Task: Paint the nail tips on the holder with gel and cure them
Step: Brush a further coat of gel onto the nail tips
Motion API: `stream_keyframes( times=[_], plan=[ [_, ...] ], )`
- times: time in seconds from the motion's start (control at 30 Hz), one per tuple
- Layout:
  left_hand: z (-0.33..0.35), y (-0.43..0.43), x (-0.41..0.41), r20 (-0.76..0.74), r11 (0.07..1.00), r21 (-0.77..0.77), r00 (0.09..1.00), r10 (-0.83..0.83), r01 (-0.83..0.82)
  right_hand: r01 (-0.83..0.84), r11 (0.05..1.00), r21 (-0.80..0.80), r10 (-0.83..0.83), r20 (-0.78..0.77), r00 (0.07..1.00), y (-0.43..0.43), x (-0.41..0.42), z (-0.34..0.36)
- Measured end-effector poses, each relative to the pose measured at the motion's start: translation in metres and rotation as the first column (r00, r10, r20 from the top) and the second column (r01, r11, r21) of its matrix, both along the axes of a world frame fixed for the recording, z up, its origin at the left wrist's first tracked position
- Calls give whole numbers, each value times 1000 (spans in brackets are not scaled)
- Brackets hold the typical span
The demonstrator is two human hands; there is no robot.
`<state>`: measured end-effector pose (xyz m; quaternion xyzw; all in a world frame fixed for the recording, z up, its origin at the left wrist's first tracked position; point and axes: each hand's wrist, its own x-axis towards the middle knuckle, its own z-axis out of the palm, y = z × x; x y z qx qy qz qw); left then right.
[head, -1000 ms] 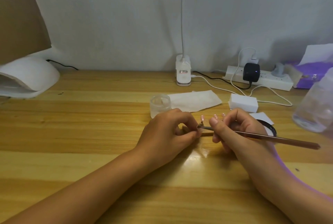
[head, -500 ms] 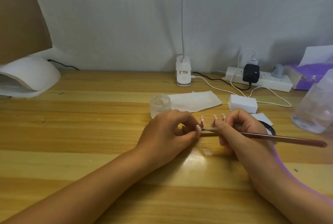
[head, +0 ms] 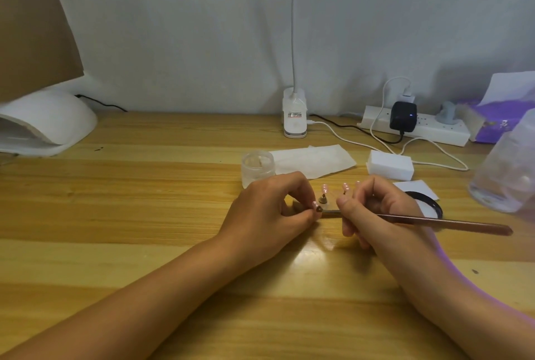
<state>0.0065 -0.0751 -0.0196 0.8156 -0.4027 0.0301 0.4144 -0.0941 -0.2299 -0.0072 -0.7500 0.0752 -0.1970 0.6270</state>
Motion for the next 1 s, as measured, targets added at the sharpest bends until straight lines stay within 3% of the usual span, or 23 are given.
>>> stream_keyframes(
  times=[0.23, 0.73, 1.0],
  plan=[
    [0, 0, 0, 15, 1000, -15, 1000, -12, 12, 26, 999, 42, -27, 18, 999, 0, -2, 4],
    [0, 0, 0, 64, 1000, 10, 998, -10, 9, 32, 997, -75, -32, -9, 999, -2, 0, -3],
    [0, 0, -1, 79, 1000, 8, 997, -11, 11, 24, 999, -26, -24, 36, 999, 2, 0, 2]
  ],
)
